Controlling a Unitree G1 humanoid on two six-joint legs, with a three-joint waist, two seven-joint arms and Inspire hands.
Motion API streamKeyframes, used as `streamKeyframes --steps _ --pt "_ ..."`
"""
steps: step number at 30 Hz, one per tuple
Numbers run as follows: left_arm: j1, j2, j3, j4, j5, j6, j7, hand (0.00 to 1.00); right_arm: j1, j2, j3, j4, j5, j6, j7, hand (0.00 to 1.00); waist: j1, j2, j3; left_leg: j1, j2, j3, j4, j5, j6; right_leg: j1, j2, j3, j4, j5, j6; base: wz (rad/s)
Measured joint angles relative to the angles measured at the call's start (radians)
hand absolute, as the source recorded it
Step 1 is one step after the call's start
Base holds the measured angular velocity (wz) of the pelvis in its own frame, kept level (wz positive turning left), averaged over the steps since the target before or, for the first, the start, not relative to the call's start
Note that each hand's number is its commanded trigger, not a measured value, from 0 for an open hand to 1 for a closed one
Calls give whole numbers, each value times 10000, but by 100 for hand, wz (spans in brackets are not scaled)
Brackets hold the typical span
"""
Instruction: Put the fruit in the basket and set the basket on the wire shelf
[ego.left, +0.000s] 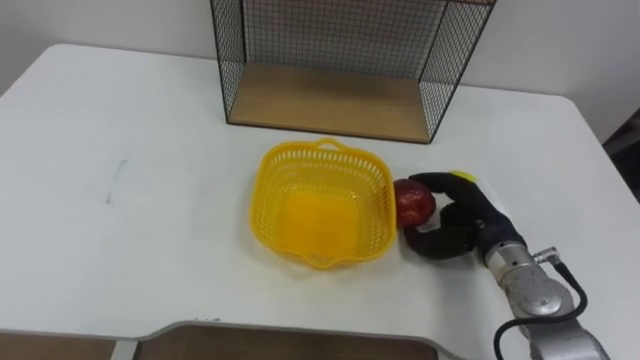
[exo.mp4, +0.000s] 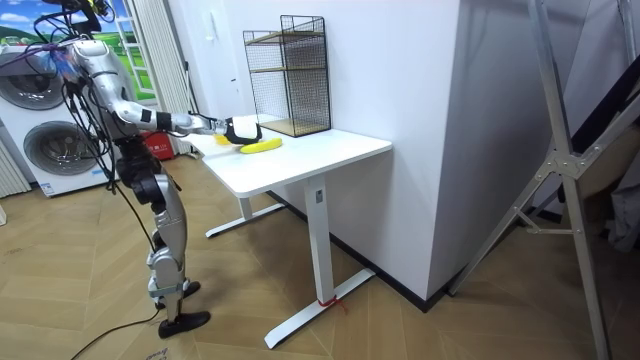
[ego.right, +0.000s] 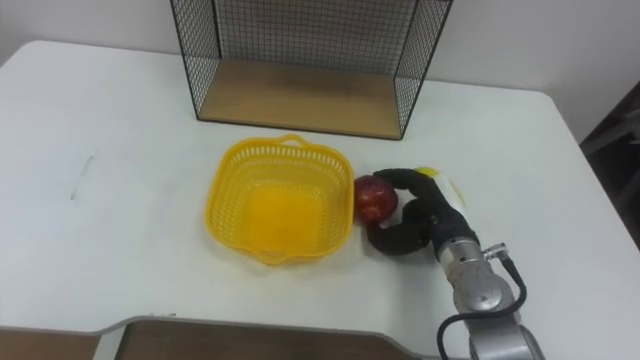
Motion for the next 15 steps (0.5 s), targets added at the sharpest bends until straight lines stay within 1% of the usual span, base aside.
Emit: streamKeyframes --steps 2,3,4,8,11,13,15 --pt "7 -12 -4 10 -38 0 6 0 193 63 -18 2 640 -5 -53 100 -52 24 -10 37 -7 -35 13 0 0 62 -7 3 -12 0 0 8" --pt "29 -22 -5 18 -65 -1 13 0 246 81 -24 2 837 -14 -55 100 -171 44 1 83 -21 -95 10 1 1 133 -10 0 -36 0 0 13" --pt "64 -24 -12 26 -79 -3 15 0 246 83 -30 2 843 -14 -55 100 -265 61 -7 98 -24 -141 6 1 1 160 -11 9 -26 0 0 10" --pt "138 -28 -14 98 -41 -5 17 0 268 84 -82 27 852 -13 -133 100 -296 68 -3 102 -18 -139 9 1 0 152 1 48 -25 0 0 1" --pt "126 -26 14 400 16 -13 58 0 364 111 -163 27 873 -13 -250 100 -282 67 -4 101 -17 -130 11 0 1 149 4 73 -17 0 0 0" --pt "158 -42 10 619 25 31 65 0 396 310 -375 29 1031 -13 -422 100 -286 65 -3 88 -17 -131 13 -1 0 139 9 74 -16 0 0 0" --pt "200 -62 10 685 32 94 66 0 415 315 -382 28 1239 -13 -543 100 -291 75 3 83 -17 -134 18 -1 -1 137 8 75 -15 0 0 0"
